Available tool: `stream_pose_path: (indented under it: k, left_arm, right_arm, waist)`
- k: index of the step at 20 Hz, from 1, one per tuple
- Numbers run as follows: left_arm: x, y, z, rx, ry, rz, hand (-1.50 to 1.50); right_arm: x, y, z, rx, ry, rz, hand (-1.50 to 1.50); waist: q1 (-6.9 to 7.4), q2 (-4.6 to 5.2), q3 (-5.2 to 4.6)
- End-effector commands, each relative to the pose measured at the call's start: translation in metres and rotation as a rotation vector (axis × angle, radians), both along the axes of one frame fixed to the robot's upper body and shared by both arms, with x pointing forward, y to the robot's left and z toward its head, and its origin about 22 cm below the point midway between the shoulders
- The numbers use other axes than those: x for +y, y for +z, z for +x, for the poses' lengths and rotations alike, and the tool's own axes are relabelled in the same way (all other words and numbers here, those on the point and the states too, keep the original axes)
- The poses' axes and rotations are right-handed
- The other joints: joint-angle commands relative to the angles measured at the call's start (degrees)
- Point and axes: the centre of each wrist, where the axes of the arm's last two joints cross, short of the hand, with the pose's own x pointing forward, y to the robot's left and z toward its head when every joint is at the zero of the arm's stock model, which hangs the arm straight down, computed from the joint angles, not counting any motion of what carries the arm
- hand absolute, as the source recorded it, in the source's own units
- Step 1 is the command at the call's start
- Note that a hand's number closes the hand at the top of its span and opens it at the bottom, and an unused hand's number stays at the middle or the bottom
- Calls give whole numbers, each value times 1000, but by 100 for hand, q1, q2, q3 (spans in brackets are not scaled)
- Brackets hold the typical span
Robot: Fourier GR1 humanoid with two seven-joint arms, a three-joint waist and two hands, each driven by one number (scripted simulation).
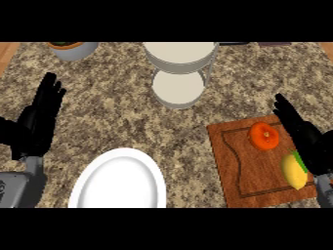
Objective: Pick the squash from the cutting board and place it in the tiered basket
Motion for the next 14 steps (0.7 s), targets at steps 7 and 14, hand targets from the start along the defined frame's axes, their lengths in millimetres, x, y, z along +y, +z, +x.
stream_pose_path:
  k: [7,14]
  left_arm:
    - [26,-67,-46,274,134,87,0]
    - [4,-102,-75,340,98,90,0]
  right_arm:
    - [-130,17,-29,-161,-990,-343,150]
    - [-66,10,-43,-527,-1508,-46,-150]
  waist:
    - [-807,26,-148]
    - [-365,-108,-59]
